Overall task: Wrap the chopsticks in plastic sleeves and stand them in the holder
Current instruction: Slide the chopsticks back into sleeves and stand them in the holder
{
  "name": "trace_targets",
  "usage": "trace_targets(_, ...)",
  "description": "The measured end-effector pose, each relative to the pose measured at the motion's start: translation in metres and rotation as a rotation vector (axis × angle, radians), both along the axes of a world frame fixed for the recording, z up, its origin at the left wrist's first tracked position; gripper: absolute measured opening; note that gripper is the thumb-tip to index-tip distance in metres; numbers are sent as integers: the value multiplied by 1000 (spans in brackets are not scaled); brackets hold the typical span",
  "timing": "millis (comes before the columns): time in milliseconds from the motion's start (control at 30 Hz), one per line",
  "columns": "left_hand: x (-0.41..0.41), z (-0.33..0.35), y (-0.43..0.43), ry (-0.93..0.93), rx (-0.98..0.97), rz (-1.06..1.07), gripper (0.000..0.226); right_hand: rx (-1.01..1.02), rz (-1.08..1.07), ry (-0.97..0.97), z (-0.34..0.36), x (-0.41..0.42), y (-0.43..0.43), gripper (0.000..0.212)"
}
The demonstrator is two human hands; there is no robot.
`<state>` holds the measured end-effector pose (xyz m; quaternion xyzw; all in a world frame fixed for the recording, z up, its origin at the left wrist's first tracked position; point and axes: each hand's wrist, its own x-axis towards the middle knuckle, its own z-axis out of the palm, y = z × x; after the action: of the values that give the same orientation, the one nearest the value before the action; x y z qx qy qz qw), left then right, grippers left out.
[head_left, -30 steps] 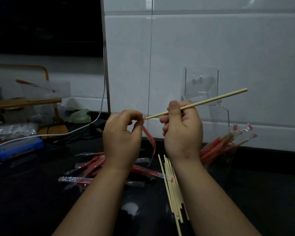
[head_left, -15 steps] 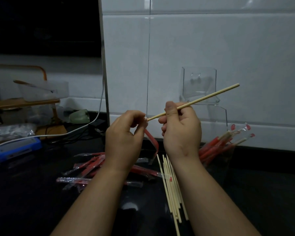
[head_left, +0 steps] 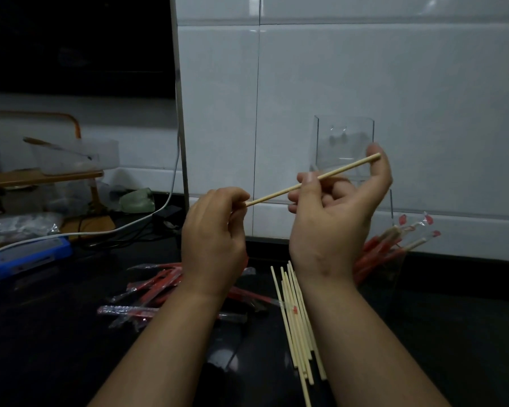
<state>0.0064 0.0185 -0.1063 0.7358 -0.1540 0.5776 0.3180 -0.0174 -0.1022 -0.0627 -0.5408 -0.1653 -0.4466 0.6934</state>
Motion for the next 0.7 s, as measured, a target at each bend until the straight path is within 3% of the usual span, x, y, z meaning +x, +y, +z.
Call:
trace_targets(133, 0, 0, 1, 18, -3, -19, 30, 1, 20, -34, 2, -2, -2, 79)
trace_targets(333, 3, 1, 2, 36, 16, 60, 8, 25, 4, -32, 3, -3, -2, 63)
trace_targets(467, 5, 0, 4, 68, 75, 207, 24, 48, -9, -44, 2, -2, -3, 52)
trace_targets(700, -1, 3, -1, -3, 70, 23, 24, 49, 18, -65, 0, -2, -1, 40)
